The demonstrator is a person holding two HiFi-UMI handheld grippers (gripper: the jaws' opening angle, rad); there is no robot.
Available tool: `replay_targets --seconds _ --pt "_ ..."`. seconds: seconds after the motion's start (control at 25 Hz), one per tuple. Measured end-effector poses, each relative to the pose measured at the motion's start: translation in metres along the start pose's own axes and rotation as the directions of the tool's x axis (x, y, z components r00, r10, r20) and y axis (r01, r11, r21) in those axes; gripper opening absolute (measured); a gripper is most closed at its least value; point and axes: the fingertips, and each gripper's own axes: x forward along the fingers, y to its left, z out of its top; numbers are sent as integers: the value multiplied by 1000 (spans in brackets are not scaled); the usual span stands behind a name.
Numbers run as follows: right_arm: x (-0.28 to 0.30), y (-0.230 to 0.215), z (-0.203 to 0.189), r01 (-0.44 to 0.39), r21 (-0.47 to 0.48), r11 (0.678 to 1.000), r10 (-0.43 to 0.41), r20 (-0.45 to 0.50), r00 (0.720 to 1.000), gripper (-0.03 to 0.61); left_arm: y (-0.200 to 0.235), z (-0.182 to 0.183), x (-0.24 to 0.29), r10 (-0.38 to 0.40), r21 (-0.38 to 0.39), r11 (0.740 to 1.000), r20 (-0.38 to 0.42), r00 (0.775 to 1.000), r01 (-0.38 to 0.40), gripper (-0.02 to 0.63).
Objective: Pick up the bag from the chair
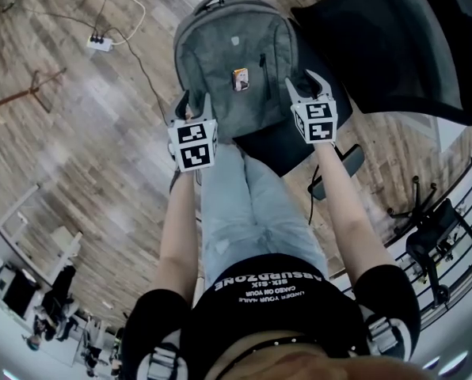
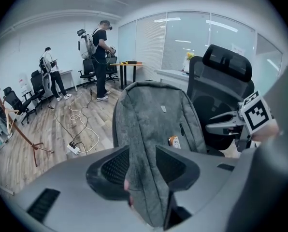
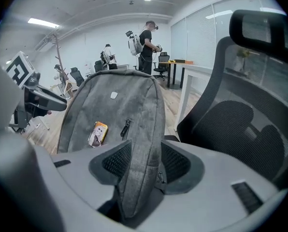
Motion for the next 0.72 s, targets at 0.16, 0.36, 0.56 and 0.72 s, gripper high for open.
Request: replay_targets --seconds 0.16,0.36,0.56,0.72 --pt "9 -3 -3 -6 4 1000 6 -13 1000 189 2 -3 5 4 -4 1000 -13 1000 -4 160" --pt "13 -7 -5 -7 7 1000 7 -24 1000 189 2 -5 7 4 -14 1000 -17 1000 -4 160" --pt "20 -10 -7 -9 4 1000 9 -38 999 189 4 -5 10 7 -16 1000 -18 1000 -7 160" --pt "26 -12 -10 -17 12 1000 18 -52 998 193 4 -6 14 3 -41 999 -21 1000 -3 160"
